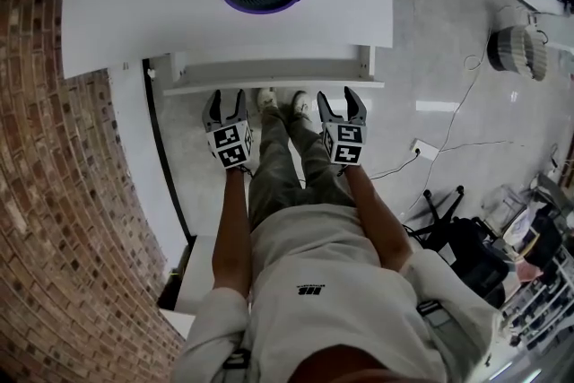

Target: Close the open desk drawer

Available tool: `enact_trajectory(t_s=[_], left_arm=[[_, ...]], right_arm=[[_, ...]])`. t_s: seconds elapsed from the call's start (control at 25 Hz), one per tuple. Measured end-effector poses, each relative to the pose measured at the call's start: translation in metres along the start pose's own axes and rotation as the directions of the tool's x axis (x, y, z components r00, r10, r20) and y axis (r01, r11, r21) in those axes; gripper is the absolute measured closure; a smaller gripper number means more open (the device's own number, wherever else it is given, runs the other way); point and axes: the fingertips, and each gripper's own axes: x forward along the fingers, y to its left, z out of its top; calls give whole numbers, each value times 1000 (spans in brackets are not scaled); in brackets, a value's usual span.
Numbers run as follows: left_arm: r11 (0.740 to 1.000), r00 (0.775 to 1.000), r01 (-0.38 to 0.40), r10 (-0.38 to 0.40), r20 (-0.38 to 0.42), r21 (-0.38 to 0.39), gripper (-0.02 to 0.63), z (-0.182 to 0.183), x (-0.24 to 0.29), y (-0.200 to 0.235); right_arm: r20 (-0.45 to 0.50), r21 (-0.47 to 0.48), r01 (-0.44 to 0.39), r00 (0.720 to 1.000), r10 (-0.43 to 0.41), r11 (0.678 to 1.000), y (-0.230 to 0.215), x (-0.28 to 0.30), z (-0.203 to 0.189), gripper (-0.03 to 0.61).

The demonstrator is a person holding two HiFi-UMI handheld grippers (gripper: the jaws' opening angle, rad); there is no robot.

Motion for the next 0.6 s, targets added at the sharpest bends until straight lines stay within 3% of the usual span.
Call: enact_trajectory(t_s=[0.6], left_arm=[[999, 999, 42, -42, 3, 15, 376, 12, 10, 4]], right_arm=[[8, 26, 49, 999, -49, 998, -3, 13, 12, 298]])
